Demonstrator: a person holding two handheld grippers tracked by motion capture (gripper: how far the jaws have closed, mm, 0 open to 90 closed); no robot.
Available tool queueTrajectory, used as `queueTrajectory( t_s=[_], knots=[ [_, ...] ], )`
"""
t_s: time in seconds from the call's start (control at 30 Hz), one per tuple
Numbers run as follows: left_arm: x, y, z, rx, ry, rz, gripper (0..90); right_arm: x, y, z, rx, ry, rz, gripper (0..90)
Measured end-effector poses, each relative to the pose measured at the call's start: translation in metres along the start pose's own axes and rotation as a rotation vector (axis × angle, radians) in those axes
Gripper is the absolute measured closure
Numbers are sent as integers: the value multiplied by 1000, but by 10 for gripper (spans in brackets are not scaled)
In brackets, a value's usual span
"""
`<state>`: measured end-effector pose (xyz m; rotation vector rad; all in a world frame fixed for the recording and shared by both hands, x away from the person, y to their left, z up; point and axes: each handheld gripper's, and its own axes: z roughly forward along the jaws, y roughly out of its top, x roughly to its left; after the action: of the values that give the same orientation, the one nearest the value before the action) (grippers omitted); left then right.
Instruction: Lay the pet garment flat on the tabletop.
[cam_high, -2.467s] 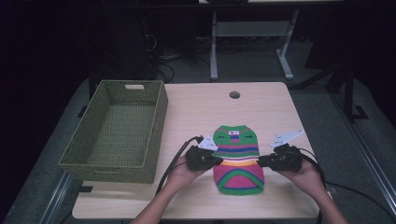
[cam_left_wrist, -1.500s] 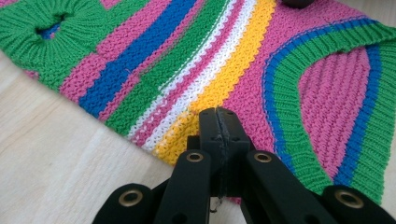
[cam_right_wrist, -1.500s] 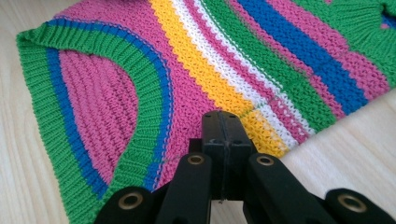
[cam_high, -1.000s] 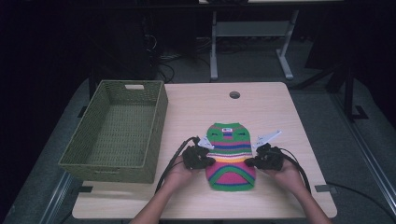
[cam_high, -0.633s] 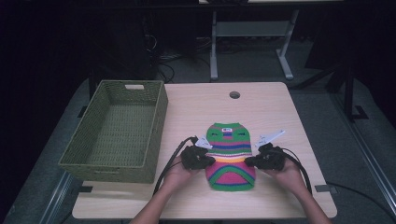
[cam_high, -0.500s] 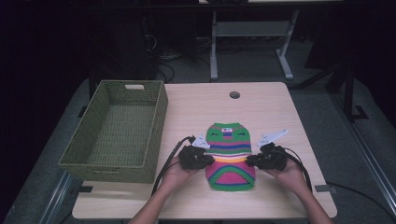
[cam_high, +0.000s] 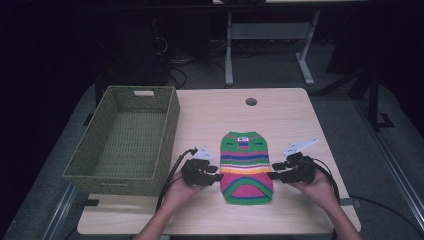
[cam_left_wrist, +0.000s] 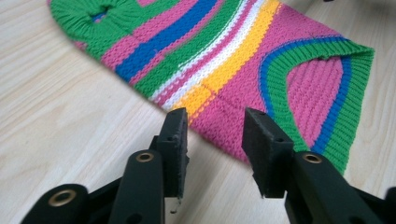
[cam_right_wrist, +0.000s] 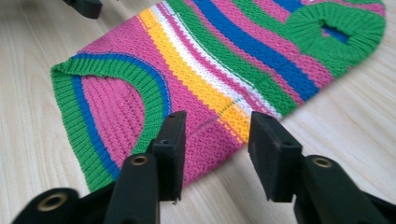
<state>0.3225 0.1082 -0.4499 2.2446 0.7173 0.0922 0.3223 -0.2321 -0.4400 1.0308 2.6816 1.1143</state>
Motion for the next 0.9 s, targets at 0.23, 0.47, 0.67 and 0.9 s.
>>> queueTrajectory(
  t_s=[0.23, 0.47, 0.67, 0.9],
  knots=[
    [0, -6, -6, -9, 14, -6, 489, -4, -4, -8, -12, -9, 18, 465],
    [-3, -9, -11, -17, 24, -11, 399, -7, -10, -12, -15, -22, 34, 422],
    [-5, -11, -14, -16, 30, -4, 334, -8, -19, -17, -26, -29, 49, 391],
    [-6, -17, -15, -10, 30, -6, 298, -9, -27, -24, -24, -30, 68, 380]
  ],
)
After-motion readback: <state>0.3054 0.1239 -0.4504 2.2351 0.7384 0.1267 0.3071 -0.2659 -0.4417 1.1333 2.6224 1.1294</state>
